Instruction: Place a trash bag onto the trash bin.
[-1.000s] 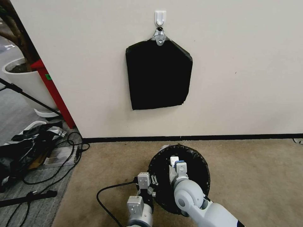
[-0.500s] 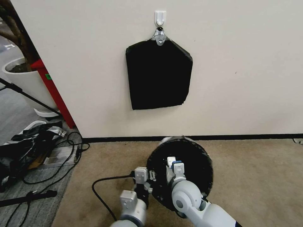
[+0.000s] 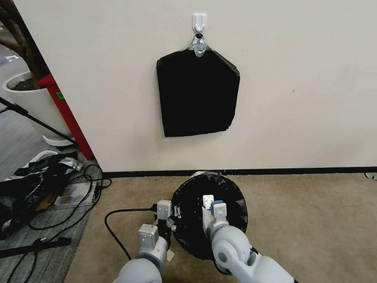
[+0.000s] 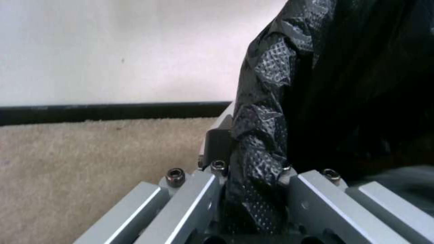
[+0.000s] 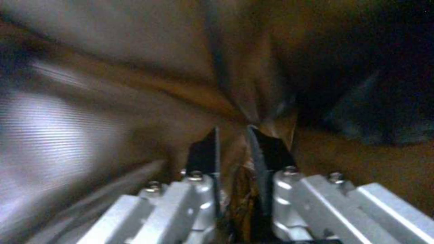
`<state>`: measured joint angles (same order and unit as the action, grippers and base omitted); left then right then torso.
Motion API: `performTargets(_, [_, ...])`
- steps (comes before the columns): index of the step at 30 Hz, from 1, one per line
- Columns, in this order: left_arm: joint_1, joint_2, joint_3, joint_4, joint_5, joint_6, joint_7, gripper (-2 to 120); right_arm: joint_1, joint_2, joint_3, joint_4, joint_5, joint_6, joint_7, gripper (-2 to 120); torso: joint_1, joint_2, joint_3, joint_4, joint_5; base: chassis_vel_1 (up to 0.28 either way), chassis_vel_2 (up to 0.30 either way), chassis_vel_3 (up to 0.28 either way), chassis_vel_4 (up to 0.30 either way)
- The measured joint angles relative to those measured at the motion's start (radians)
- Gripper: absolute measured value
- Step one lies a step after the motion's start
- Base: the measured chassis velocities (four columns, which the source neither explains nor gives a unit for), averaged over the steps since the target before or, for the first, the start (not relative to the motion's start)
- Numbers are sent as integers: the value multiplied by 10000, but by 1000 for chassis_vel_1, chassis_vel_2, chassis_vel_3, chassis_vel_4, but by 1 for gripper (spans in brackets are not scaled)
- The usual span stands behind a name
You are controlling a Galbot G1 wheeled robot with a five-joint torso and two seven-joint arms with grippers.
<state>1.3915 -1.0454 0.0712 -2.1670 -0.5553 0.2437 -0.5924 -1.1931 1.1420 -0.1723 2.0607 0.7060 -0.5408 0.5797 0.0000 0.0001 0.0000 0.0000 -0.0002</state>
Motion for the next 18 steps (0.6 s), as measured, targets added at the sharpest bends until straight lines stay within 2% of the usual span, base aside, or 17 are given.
performTargets(2, [-208, 21, -210, 42, -702, 298, -273, 2, -792, -474, 612, 1279, -427, 118, -711, 32, 0, 0, -1, 0, 3, 0, 0, 0, 0])
performTargets(3, [-208, 21, -210, 42, -702, 298, -273, 2, -792, -474, 612, 1279, -427, 118, -711, 32, 0, 0, -1, 0, 3, 0, 0, 0, 0])
performTargets(5, [-374, 158, -513, 34, -1733, 697, -605, 2, -1883, -811, 1495, 2253, -1104, 437, -1428, 43, 0, 0, 0, 0, 3, 0, 0, 0, 0])
performTargets(6, [-374, 158, -513, 34, -1733, 697, -605, 2, -1883, -811, 1495, 2253, -1104, 437, -1428, 43, 0, 0, 0, 0, 3, 0, 0, 0, 0])
performTargets(8, [-530, 340, -754, -48, -2700, 1021, -927, 2, -3038, -872, 2446, 2855, -1978, 948, -2056, 52, 0, -1, 0, 0, 2, 0, 0, 0, 0])
performTargets(9, [-530, 340, -754, -48, -2700, 1021, -927, 2, -3038, -872, 2446, 2855, -1978, 948, -2056, 52, 0, -1, 0, 0, 2, 0, 0, 0, 0])
performTargets(11, [-626, 461, -957, -197, -3605, 1255, -1244, 2, -4025, -769, 3198, 3151, -2722, 1508, -2414, 61, 0, 0, -1, -2, 2, 0, 0, 0, 0])
performTargets(12, [-683, 526, -1053, -296, -4215, 1372, -1493, 2, -4711, -639, 3672, 3236, -3352, 2108, -2683, 69, 0, 0, -1, -2, 3, 0, 0, 0, 0])
performTargets(13, [-683, 526, -1053, -296, -4215, 1372, -1493, 2, -4711, -639, 3672, 3236, -3352, 2108, -2683, 69, 0, 0, -1, -2, 3, 0, 0, 0, 0])
performTargets(15, [-859, 546, -1278, -432, -5479, 1523, -2120, 2, -5628, -384, 4214, 3150, -4305, 3043, -3055, 78, 0, 0, -1, -2, 2, 0, 0, 0, 0])
performTargets(16, [-859, 546, -1278, -432, -5479, 1523, -2120, 2, -5628, -384, 4214, 3150, -4305, 3043, -3055, 78, 0, 0, -1, -2, 2, 0, 0, 0, 0])
performTargets(18, [-1091, 478, -1404, -387, -6438, 1679, -2559, 2, -5841, -173, 4380, 3057, -4546, 3318, -3115, 88, 0, 0, -1, -2, 1, 0, 0, 0, 0])
